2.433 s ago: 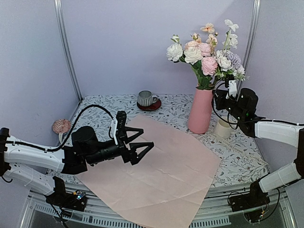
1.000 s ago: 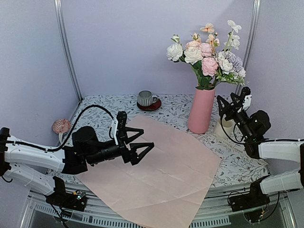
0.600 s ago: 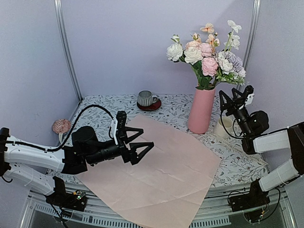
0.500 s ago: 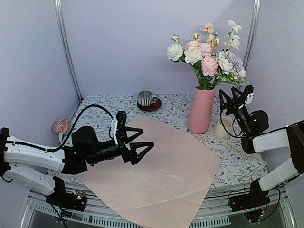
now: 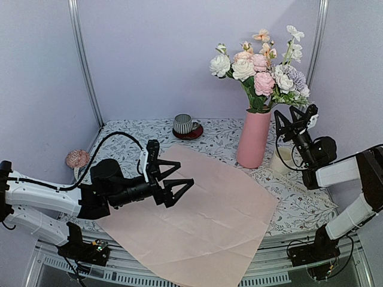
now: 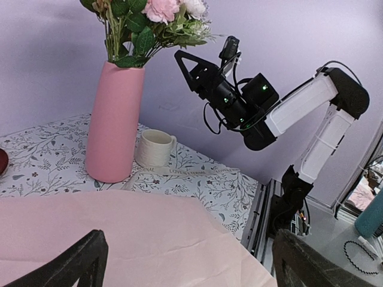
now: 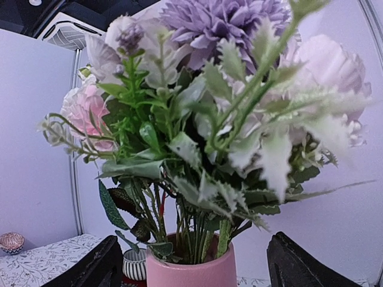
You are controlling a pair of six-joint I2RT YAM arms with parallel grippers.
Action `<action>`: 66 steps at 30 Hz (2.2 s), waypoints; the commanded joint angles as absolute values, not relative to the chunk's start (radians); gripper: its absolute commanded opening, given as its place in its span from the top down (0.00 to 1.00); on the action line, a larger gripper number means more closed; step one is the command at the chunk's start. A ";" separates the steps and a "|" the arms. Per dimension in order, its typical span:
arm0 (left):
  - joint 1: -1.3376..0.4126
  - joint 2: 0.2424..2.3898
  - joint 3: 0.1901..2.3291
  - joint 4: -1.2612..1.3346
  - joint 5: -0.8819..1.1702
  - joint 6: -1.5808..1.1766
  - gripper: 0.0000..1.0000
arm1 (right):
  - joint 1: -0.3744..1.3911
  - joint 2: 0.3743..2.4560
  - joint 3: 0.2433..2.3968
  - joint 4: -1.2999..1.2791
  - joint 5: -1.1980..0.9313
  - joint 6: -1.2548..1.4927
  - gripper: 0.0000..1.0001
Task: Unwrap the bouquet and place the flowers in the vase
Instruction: Adjust the fake flower in the vase.
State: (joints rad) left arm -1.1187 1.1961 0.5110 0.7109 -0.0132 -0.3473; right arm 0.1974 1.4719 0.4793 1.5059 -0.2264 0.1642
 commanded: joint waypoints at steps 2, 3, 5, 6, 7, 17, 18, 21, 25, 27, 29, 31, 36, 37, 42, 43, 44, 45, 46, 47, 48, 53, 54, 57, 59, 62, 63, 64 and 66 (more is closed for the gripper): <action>-1.106 1.195 0.515 0.695 -0.024 -0.334 0.02 | 0.184 1.511 0.539 1.536 -0.264 0.178 0.17; -1.106 1.194 0.514 0.696 -0.023 -0.334 0.02 | 0.184 1.517 0.550 1.536 -0.268 0.180 0.18; -1.105 1.191 0.514 0.692 -0.024 -0.334 0.02 | 0.184 1.529 0.568 1.526 -0.278 0.183 0.21; -1.106 1.190 0.514 0.692 -0.024 -0.334 0.02 | 0.184 1.536 0.577 1.523 -0.282 0.185 0.23; -1.106 1.189 0.514 0.690 -0.026 -0.334 0.02 | 0.183 1.542 0.587 1.520 -0.286 0.185 0.24; -1.104 1.190 0.515 0.683 -0.029 -0.331 0.02 | 0.180 1.595 0.660 1.476 -0.295 0.197 0.42; -1.104 1.191 0.515 0.683 -0.028 -0.331 0.02 | 0.179 1.600 0.663 1.476 -0.295 0.197 0.44; -1.102 1.193 0.517 0.680 -0.030 -0.328 0.02 | 0.178 1.609 0.678 1.469 -0.302 0.199 0.51; -1.101 1.196 0.518 0.677 -0.030 -0.327 0.02 | 0.177 1.611 0.691 1.445 -0.308 0.194 0.62; -1.101 1.196 0.520 0.676 -0.028 -0.327 0.02 | 0.176 1.609 0.698 1.435 -0.308 0.191 0.67; -1.100 1.197 0.520 0.677 -0.028 -0.327 0.02 | 0.176 1.608 0.701 1.426 -0.306 0.188 0.73; -1.099 1.197 0.520 0.678 -0.031 -0.326 0.03 | 0.176 1.606 0.703 1.422 -0.307 0.185 0.79; -1.099 1.195 0.520 0.677 -0.028 -0.328 0.02 | 0.176 1.600 0.703 1.408 -0.310 0.185 0.96; -1.100 1.195 0.520 0.677 -0.029 -0.329 0.03 | 0.175 1.599 0.702 1.407 -0.311 0.184 0.97; -1.097 1.193 0.519 0.677 -0.027 -0.330 0.03 | 0.176 1.585 0.693 1.373 -0.328 0.176 0.98; -1.097 1.194 0.517 0.677 -0.027 -0.331 0.03 | 0.176 1.580 0.689 1.368 -0.334 0.172 0.98; -1.098 1.194 0.517 0.679 -0.027 -0.331 0.03 | 0.176 1.575 0.684 1.361 -0.340 0.170 0.98; -1.098 1.193 0.517 0.681 -0.026 -0.331 0.03 | 0.176 1.570 0.682 1.349 -0.346 0.169 0.98; -1.098 1.195 0.517 0.682 -0.025 -0.331 0.03 | 0.176 1.565 0.681 1.331 -0.349 0.165 0.98; -1.097 1.195 0.517 0.685 -0.024 -0.331 0.03 | 0.176 1.560 0.682 1.304 -0.352 0.162 0.98; -1.097 1.196 0.517 0.685 -0.022 -0.331 0.03 | 0.176 1.554 0.684 1.278 -0.360 0.157 0.98; -1.097 1.197 0.514 0.692 -0.019 -0.333 0.03 | 0.176 1.542 0.658 1.230 -0.384 0.149 0.99; -1.098 1.197 0.511 0.696 -0.019 -0.334 0.03 | 0.176 1.551 0.652 1.224 -0.387 0.152 0.99; -1.097 1.198 0.509 0.700 -0.013 -0.337 0.03 | 0.176 1.578 0.641 1.220 -0.394 0.166 0.99; -1.097 1.197 0.509 0.699 -0.011 -0.338 0.03 | 0.176 1.595 0.638 1.215 -0.395 0.175 0.99; -1.097 1.193 0.510 0.692 -0.010 -0.339 0.03 | 0.176 1.612 0.648 1.186 -0.386 0.185 0.99; -1.097 1.191 0.512 0.689 -0.010 -0.339 0.03 | 0.176 1.614 0.649 1.186 -0.386 0.184 0.98; -1.097 1.188 0.512 0.686 -0.009 -0.339 0.04 | 0.176 1.612 0.649 1.186 -0.386 0.184 0.98; -1.098 1.182 0.511 0.684 -0.012 -0.339 0.04 | 0.176 1.602 0.652 1.184 -0.387 0.183 0.97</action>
State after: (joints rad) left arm -1.1114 1.1961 0.5110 0.6823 -0.0128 -0.3408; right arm 0.1818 1.5833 0.6621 1.2808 -0.3733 0.1696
